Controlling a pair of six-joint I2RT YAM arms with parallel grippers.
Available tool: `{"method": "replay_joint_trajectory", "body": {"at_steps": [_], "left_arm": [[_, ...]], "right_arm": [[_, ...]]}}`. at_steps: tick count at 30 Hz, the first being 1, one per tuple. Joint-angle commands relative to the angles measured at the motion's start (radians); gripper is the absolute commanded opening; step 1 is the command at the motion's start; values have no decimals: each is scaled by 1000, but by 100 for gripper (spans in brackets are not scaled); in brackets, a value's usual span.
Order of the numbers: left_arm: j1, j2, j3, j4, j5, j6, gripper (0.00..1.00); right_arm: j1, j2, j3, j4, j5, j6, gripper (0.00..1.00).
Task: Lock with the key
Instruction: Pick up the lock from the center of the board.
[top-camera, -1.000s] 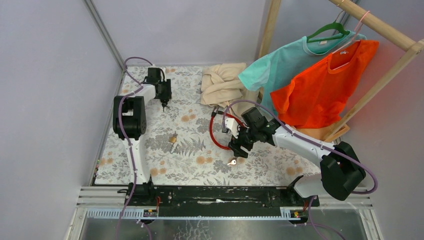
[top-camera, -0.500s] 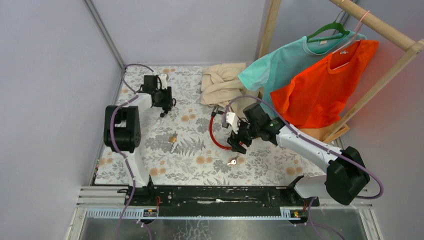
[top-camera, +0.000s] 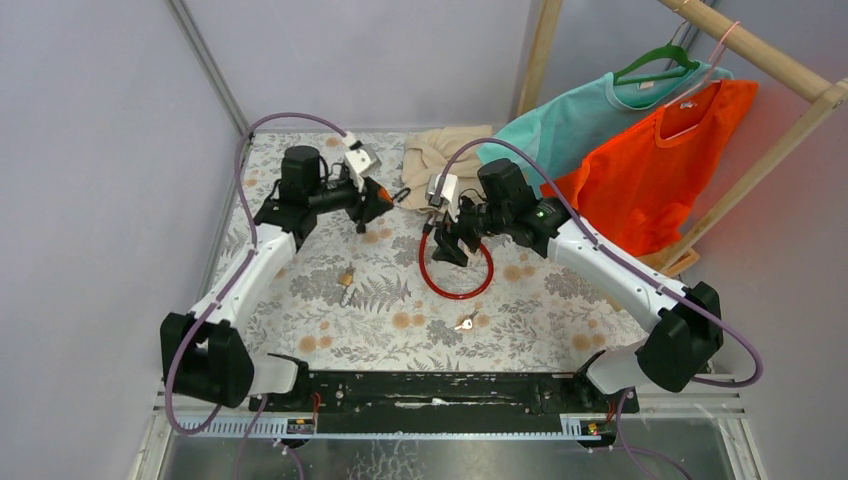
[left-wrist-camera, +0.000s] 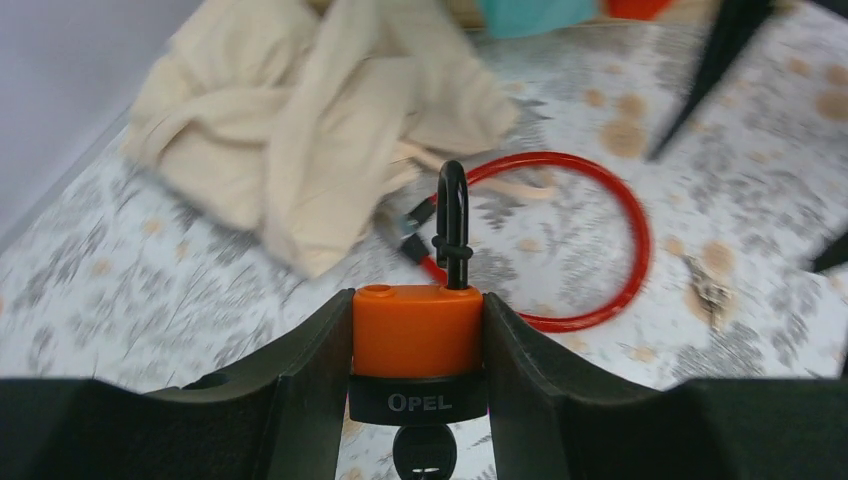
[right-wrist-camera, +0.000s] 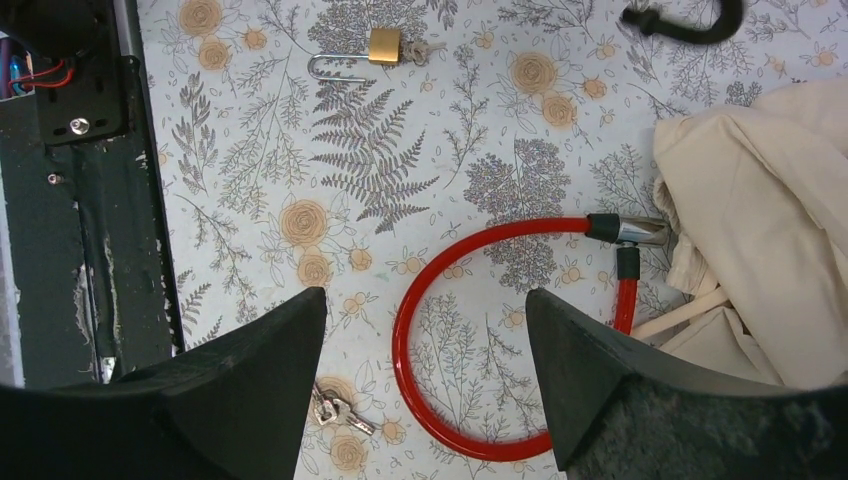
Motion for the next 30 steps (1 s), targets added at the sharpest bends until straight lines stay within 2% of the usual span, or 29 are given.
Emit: {"method": "replay_joint_trajectory", "body": {"at_steps": [1, 5, 12, 15, 19, 24, 30], "left_arm": [[-84, -72, 34, -119, 143, 157, 0], [-164, -144, 25, -138, 157, 220, 0], [-255, -133, 78, -223, 193, 288, 0], [-281, -130, 79, -224, 191, 287, 0], [-305, -127, 78, -223, 191, 286, 0], [-319, -128, 69, -224, 188, 286, 0], [-330, -125, 60, -224, 184, 287, 0]], "right_arm": [[2, -45, 33, 29, -5, -17, 79], [-18, -108, 3, 50, 12, -39, 79], [-70, -166, 0, 31, -30, -58, 79], [-75, -149, 40, -60, -145, -110, 77], [-75, -114, 63, -111, -223, -110, 74], [-74, -71, 81, -131, -285, -100, 64], [-74, -49, 87, -101, -321, -64, 47]]}}
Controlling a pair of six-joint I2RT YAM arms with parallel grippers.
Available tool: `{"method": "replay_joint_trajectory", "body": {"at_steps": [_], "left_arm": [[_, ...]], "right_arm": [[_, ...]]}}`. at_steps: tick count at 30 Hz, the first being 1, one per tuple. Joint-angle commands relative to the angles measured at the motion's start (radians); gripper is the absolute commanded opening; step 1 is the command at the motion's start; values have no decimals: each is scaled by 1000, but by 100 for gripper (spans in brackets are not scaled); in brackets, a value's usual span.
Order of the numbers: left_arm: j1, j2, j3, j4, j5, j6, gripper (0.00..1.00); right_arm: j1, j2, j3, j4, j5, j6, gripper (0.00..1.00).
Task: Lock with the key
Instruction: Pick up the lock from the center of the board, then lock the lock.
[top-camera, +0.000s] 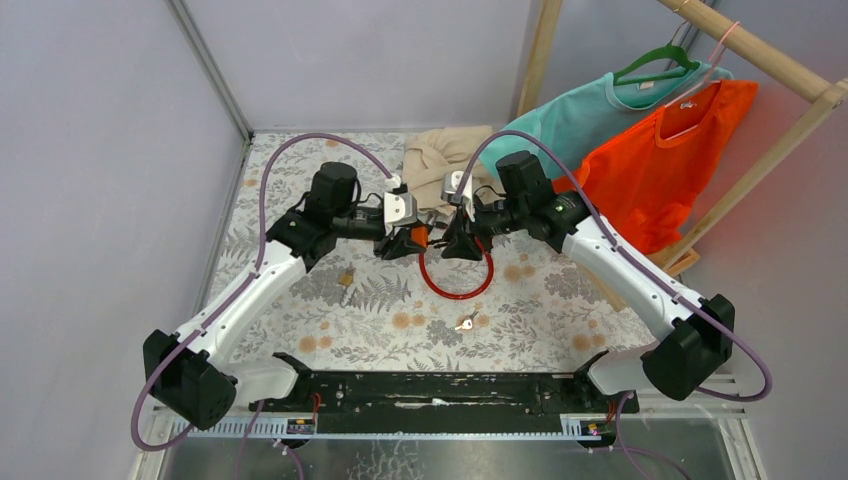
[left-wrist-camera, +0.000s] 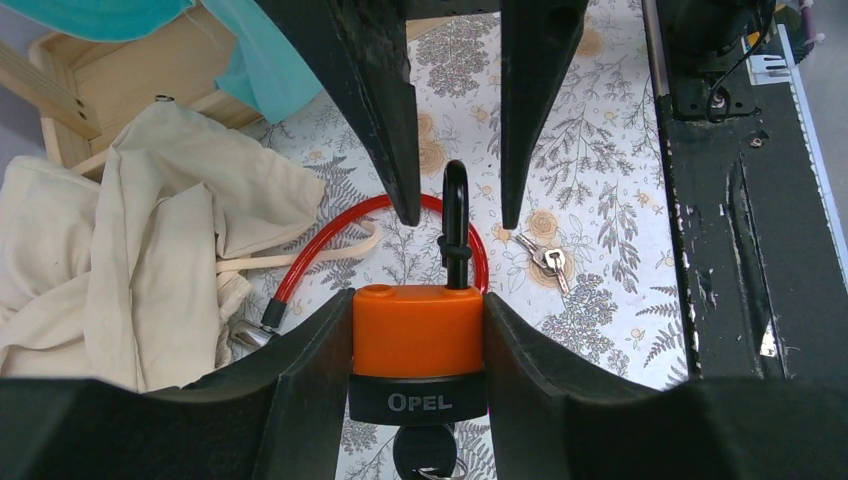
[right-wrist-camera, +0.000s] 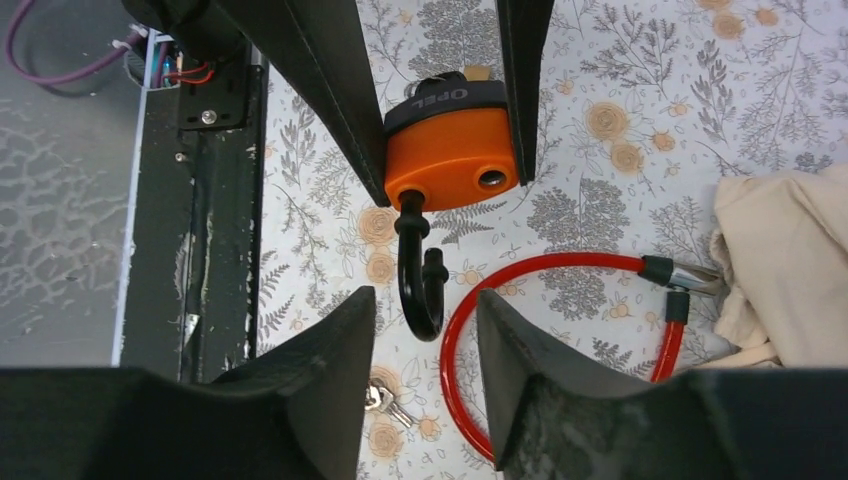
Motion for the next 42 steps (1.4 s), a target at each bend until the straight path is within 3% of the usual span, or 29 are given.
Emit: {"method": "replay_joint_trajectory", "body": {"at_steps": [1, 10, 17, 20, 22, 29, 32, 34, 42], "left_arm": [[-14, -4, 18, 24, 21, 23, 0], [-27, 13, 19, 23, 2, 28, 0], [-30, 21, 22, 23, -22, 37, 0], [-30, 28, 22, 21, -47, 45, 6], [-31, 32, 19, 22, -64, 51, 15], [-30, 42, 19, 22, -75, 32, 75], [-30, 33, 25, 22, -84, 22, 92], [-30, 24, 24, 22, -92, 20, 99], [-30, 50, 40, -34, -78, 34, 99]], "right_arm": [[-1, 7, 51, 19, -74, 27, 44], [-1, 16, 40, 32, -71, 41, 28], [-2, -4, -4, 78, -12, 68, 0], [-2, -19, -33, 126, 15, 115, 0], [-2, -32, -53, 147, 31, 135, 0], [-3, -59, -68, 156, 33, 153, 0], [-4, -64, -70, 156, 19, 163, 0], [-7, -69, -80, 165, 17, 175, 0], [-50, -101, -119, 257, -60, 268, 0]]}}
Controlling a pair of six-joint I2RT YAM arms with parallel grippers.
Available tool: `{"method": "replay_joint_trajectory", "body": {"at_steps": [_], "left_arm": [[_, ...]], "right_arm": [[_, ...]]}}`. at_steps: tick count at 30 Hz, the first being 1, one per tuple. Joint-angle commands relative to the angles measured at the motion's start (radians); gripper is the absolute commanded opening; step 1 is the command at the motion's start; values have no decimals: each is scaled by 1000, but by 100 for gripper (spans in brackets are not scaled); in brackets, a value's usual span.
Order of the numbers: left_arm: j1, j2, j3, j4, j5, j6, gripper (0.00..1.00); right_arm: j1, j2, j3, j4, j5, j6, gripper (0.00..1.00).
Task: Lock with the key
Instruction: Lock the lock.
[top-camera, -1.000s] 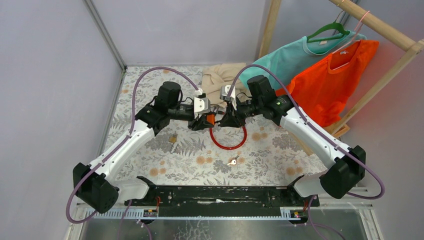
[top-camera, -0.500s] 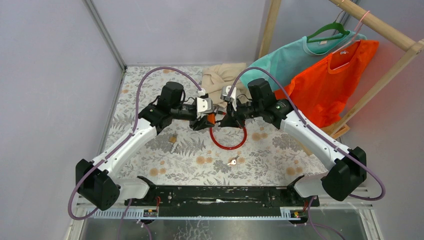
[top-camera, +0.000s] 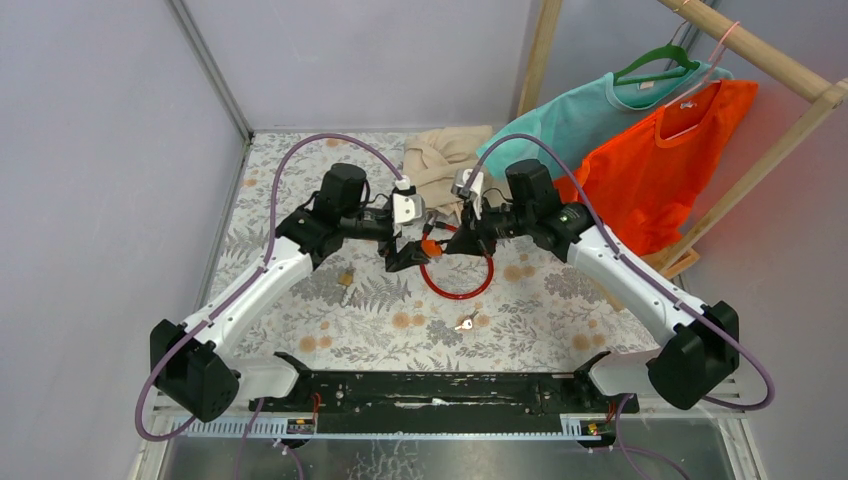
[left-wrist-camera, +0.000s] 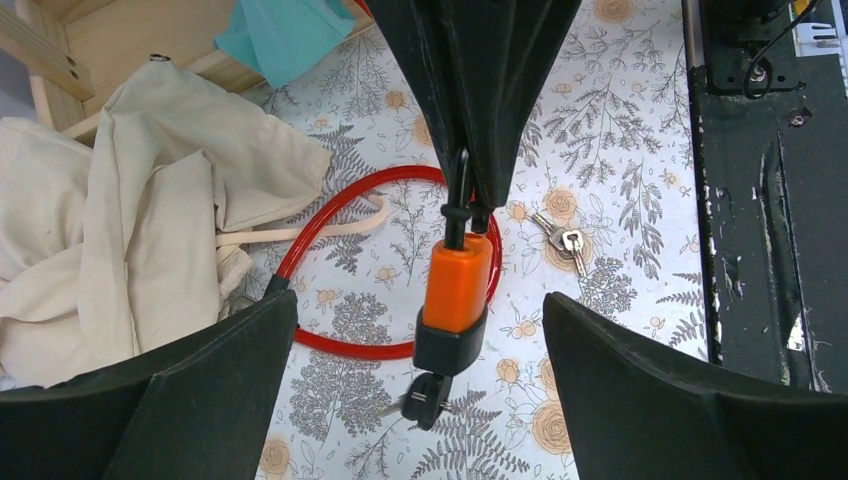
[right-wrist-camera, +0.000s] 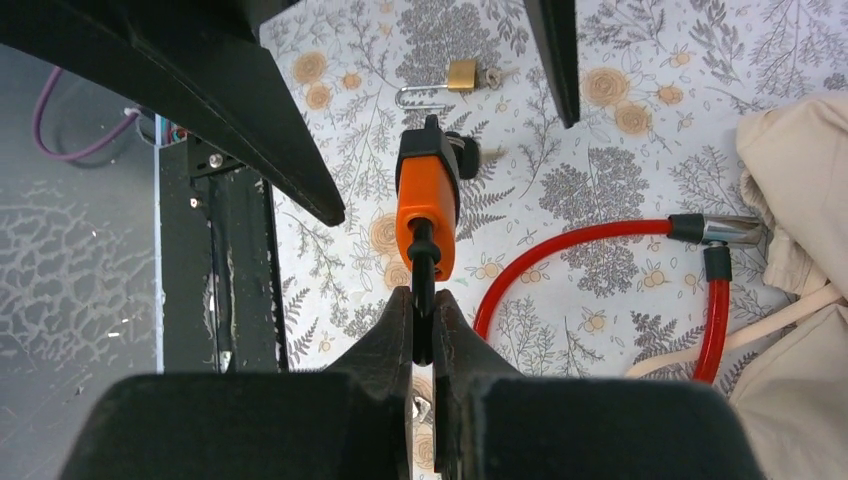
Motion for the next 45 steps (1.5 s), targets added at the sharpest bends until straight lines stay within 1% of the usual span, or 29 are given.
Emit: {"method": "replay_joint_trajectory", "body": {"at_steps": [1, 4, 7, 14, 19, 22, 23, 30, 32, 34, 41, 45], "left_arm": [[-5, 22, 45, -35, 11, 3, 99], [-5, 64, 77, -69, 48, -13, 97], [-5, 91, 85, -74, 93, -28, 90], [-5, 123, 97, -75, 139, -35, 78], [-5, 142, 121, -67, 174, -80, 67], [-6, 155, 132, -66, 183, -96, 58], [-5, 157, 133, -67, 183, -97, 56], [-5, 147, 120, -67, 181, -95, 54], [-5, 142, 117, -65, 181, -94, 51], [-5, 139, 113, -66, 182, -93, 45], [-5, 144, 116, -65, 217, -114, 15], [-6, 157, 116, -65, 255, -147, 2]], "right_arm": [[-23, -61, 9, 115, -87, 59, 0], [-37, -76, 4, 125, -99, 71, 0], [-64, -94, -19, 168, -129, 105, 0], [-106, -129, -77, 218, -203, 148, 0], [-116, -142, -95, 248, -237, 173, 0], [-121, -144, -102, 265, -247, 187, 0], [-121, -146, -103, 266, -248, 191, 0], [-131, -157, -114, 276, -248, 197, 0], [-132, -159, -117, 280, -248, 201, 0], [-135, -161, -117, 284, -248, 203, 0], [-136, -160, -115, 281, -233, 201, 0], [-135, -154, -107, 272, -216, 186, 0]]}}
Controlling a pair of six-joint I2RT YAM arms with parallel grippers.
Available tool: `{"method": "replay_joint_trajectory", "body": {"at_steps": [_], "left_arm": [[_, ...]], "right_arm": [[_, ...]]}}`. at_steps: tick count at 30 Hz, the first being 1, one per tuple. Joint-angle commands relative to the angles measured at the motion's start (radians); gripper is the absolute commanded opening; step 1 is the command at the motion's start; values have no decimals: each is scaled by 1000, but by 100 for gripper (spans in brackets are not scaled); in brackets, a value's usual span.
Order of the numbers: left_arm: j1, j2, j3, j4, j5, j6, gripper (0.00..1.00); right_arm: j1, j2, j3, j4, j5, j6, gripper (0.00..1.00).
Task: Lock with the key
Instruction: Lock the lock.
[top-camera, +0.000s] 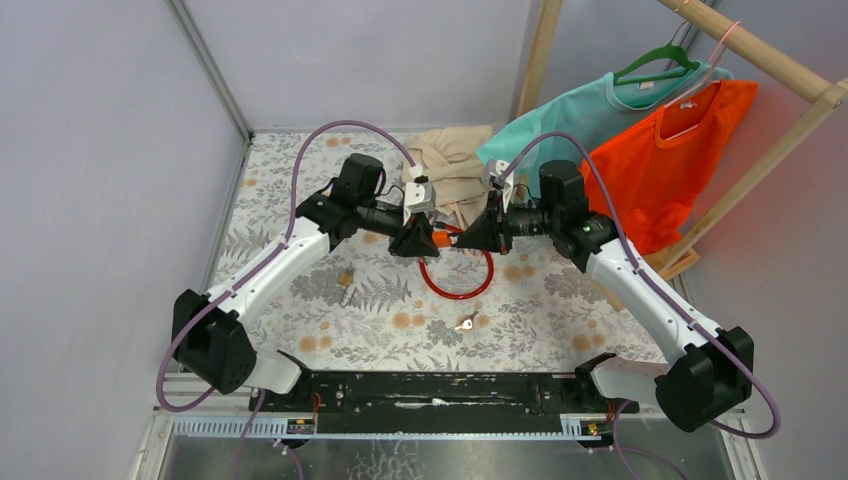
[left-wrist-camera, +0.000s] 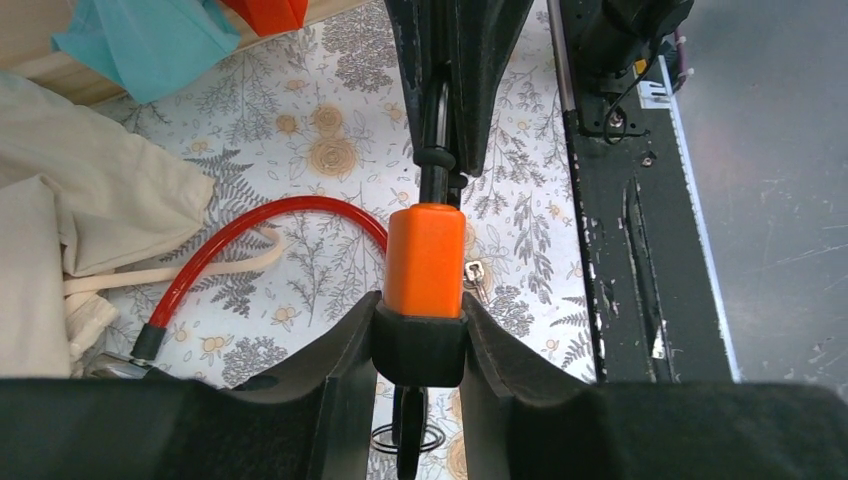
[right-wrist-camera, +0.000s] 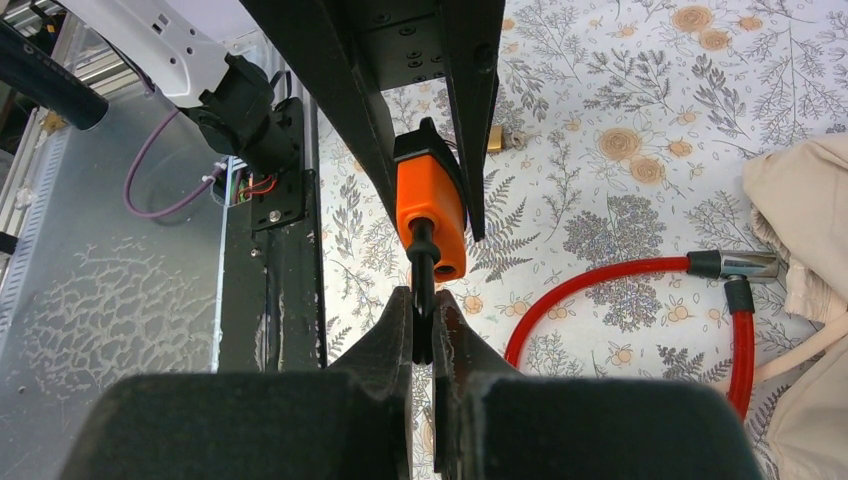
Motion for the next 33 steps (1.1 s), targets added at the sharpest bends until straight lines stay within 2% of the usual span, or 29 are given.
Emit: {"method": "replay_joint_trajectory", "body": {"at_steps": [1, 7, 24, 33], "left_arm": [[-5, 6, 8, 10, 72, -63, 0], [-5, 6, -35, 114, 125, -163, 0], [-10, 52, -23, 152, 186, -225, 0], [-19, 40, -36, 215, 138, -257, 0]], "right_arm": [[-2, -35, 22, 57, -10, -5, 0], [-2, -22, 20, 66, -27, -15, 0], [-1, -16, -4, 62, -60, -85, 0], [-1, -5, -12, 134, -64, 30, 0]]}}
